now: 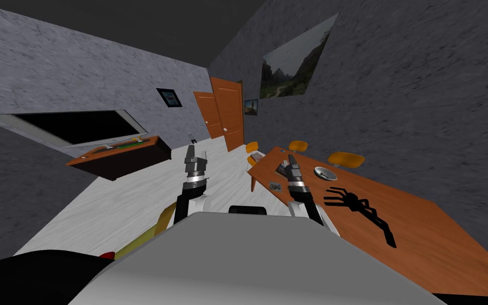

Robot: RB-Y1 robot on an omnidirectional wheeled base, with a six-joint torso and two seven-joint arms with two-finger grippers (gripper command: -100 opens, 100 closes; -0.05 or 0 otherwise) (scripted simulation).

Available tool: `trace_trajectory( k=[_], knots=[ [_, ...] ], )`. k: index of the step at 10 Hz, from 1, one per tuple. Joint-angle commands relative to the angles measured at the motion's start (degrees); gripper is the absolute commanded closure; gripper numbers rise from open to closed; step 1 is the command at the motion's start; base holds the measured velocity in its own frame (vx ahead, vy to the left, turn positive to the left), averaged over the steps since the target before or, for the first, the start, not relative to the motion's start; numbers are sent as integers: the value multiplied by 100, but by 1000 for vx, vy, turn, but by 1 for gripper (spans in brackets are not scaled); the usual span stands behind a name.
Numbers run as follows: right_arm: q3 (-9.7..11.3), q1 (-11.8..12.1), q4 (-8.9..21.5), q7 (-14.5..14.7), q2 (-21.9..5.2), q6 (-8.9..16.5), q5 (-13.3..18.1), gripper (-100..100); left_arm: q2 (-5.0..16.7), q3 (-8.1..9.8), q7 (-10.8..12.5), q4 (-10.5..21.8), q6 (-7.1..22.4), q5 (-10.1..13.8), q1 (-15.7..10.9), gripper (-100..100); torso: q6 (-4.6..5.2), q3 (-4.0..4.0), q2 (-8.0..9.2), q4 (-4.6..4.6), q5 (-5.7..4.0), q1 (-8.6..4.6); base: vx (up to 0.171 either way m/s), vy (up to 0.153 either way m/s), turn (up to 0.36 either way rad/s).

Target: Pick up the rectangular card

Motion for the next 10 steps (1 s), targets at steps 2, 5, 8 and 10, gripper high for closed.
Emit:
trace_trajectory(
  k=[2,5,8,10],
  knots=[
    [49,-84,297,330,-63,227,422,-100,0,0,0,0,0,0,1,0,2,-1,-3,0,0,-2,-34,13,74],
    [62,-142,493,523,-110,370,740,-100,0,0,0,0,0,0,0,0,0,-5,-8,-2,0,-3,-25,11,83],
    [93,-265,908,937,-180,680,1246,-100,0,1,0,0,0,0,1,0,3,-4,-7,-1,0,-4,-34,14,103],
    [115,-330,1123,1154,-203,847,1532,-100,0,0,0,0,0,0,1,0,3,-2,-5,0,0,-3,-32,14,104]
  ],
)
